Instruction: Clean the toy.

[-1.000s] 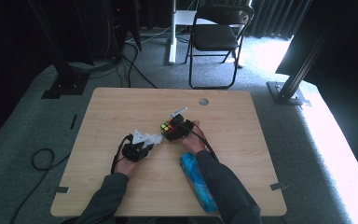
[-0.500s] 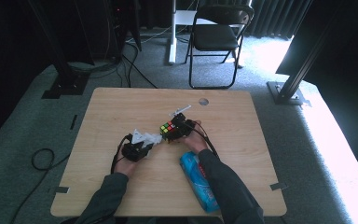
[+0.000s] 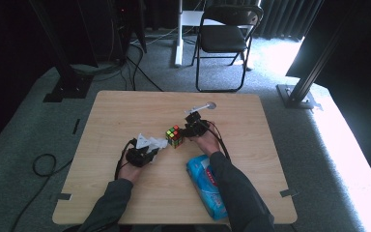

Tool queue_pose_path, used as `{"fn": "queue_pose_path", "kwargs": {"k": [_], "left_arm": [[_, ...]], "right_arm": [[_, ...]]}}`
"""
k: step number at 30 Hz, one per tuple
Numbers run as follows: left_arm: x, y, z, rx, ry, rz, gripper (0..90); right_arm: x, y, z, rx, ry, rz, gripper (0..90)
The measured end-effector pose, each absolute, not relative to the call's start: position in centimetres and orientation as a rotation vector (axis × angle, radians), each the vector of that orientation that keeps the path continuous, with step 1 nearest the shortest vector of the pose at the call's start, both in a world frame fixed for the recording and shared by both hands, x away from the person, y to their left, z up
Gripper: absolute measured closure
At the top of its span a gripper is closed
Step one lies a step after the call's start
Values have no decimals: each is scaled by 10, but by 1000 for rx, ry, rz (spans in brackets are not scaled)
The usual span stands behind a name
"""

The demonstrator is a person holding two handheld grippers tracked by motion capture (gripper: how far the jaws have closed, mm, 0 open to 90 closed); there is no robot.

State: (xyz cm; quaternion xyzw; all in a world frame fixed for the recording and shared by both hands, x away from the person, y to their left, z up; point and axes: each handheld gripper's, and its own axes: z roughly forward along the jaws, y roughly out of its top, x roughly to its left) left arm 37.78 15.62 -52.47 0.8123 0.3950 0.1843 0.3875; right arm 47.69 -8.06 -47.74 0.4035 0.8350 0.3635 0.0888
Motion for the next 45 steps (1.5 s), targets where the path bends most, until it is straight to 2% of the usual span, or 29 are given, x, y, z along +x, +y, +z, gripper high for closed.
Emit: {"fn": "queue_pose_path", "kwargs": {"k": [7,24,32,42,43,44,45], "left_arm": [[378,156,-525,2068,1004,465,844],[378,155,-526,2072,1002,460,844],[379,155,-526,2073,1002,459,844],[378,154,-526,2080,1000,460,844],[378,154,-526,2080,999,461,844],[378,154,-526,2079,999,462,844],[378,154,-526,2079,998,461,844]], "right_arm": [[482,-82,-482,1251,2474,1103,571],[487,-82,-486,1318,2496,1153,619],[488,-83,-487,1355,2499,1166,685],[493,-91,-490,1533,2495,1241,716],[494,-93,-491,1550,2491,1257,751],[495,-96,-489,1584,2451,1284,900],[496,-100,-489,1632,2416,1245,900]]}}
